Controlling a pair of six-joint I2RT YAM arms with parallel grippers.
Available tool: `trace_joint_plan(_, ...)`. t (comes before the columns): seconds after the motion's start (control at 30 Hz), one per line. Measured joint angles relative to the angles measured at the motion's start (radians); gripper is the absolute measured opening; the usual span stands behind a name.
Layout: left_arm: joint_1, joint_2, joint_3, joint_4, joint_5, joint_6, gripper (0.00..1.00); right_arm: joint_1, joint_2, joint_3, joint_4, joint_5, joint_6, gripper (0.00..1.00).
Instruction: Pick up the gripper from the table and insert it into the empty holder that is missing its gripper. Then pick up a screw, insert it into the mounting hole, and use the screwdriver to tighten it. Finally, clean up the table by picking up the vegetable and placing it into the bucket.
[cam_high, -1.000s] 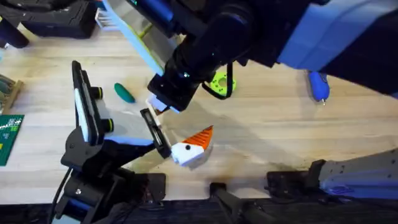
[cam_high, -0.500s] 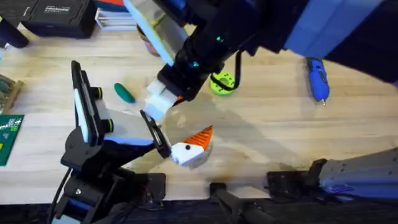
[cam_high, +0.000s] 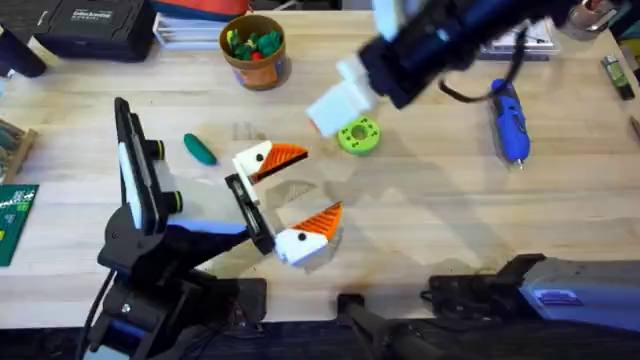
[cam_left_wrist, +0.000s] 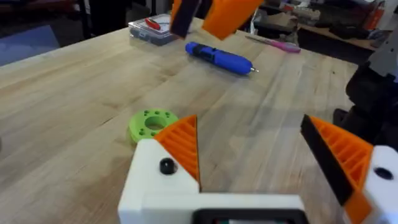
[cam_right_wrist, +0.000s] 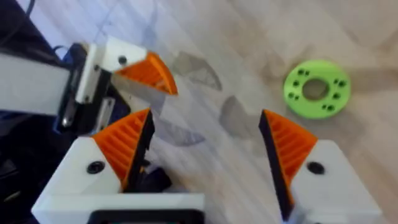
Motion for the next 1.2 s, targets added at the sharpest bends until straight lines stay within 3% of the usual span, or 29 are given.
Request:
trace_joint_plan(0.17, 0.000, 0.000, 0.000, 0.000, 0.000, 0.000, 0.985, -0.093, -0.100, -0.196, 0.010, -0.139, -0.040, 0.993)
trace_joint_plan(0.43, 0.000, 0.000, 0.000, 0.000, 0.000, 0.000, 0.965, -0.178, -0.409, -0.394, 0.006, -0.255, -0.079, 0.993)
trace_joint_plan(0.5, 0.000, 0.000, 0.000, 0.000, 0.000, 0.001, 0.722, -0.185, -0.460, -0.410, 0.006, -0.267, -0.078, 0.993)
trace_joint_plan(0.63, 0.000, 0.000, 0.000, 0.000, 0.000, 0.004, 0.074, -0.186, -0.500, -0.416, 0.006, -0.276, -0.079, 0.993)
trace_joint_plan(0.67, 0.000, 0.000, 0.000, 0.000, 0.000, 0.008, 0.023, -0.186, -0.500, -0.416, 0.006, -0.276, -0.079, 0.993)
trace_joint_plan(0.97, 0.000, 0.000, 0.000, 0.000, 0.000, 0.008, 0.005, -0.208, -0.417, -0.419, 0.008, -0.257, -0.073, 0.993)
trace_joint_plan(1.2, 0.000, 0.000, 0.000, 0.000, 0.000, 0.007, 0.005, -0.388, -0.245, -0.420, 0.127, -0.165, -0.049, 0.993)
